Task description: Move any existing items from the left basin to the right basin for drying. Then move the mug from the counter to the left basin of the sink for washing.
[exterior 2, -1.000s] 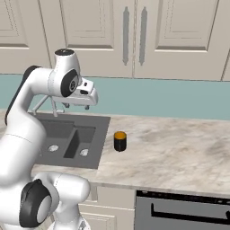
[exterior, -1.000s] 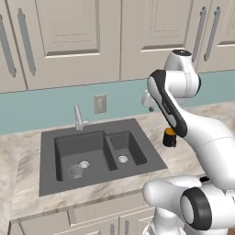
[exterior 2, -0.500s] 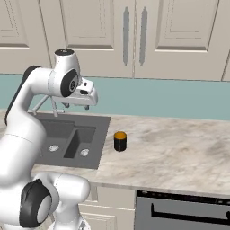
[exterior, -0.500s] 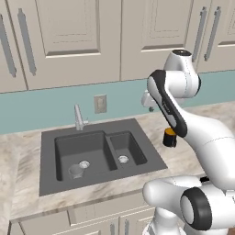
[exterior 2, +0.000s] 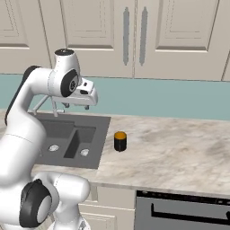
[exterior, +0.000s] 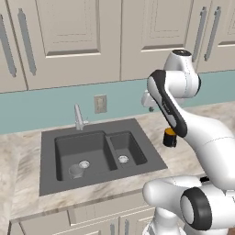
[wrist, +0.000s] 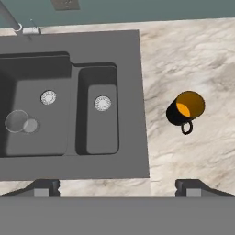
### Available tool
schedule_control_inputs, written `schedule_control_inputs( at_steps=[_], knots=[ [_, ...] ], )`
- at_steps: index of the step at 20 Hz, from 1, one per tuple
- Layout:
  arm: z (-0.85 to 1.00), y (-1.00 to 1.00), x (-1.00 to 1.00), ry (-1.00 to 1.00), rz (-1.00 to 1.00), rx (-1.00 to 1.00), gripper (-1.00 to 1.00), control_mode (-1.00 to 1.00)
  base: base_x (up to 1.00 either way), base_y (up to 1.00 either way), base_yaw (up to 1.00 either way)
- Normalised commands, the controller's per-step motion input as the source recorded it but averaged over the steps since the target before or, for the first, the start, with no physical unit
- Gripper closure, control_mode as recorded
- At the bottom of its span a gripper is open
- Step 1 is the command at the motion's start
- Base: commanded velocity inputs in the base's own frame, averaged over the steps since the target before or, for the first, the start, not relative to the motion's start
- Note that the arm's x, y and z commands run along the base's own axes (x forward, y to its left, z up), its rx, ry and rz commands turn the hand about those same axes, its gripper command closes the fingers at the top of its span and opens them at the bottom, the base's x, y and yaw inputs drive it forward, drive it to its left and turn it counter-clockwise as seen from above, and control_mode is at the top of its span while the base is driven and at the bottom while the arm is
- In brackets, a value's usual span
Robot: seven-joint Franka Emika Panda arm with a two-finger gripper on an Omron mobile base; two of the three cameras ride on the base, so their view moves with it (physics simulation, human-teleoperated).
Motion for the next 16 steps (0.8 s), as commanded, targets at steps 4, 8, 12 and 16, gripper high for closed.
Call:
schedule_control_inputs(
  at_steps=[4,8,12,16],
  knots=[
    [-0.09,0.07,-0.12,0.00,0.00,0.00,-1.00,-1.00,0.00,0.00,0.00],
    [-0.09,0.26,-0.33,-0.01,0.00,0.00,-1.00,-1.00,0.00,0.00,0.00],
    [-0.05,0.46,-0.30,0.00,0.00,0.00,-1.00,-1.00,0.00,0.00,0.00],
    [-0.01,0.52,-0.15,0.00,0.00,0.00,-1.00,-1.00,0.00,0.00,0.00]
  ],
)
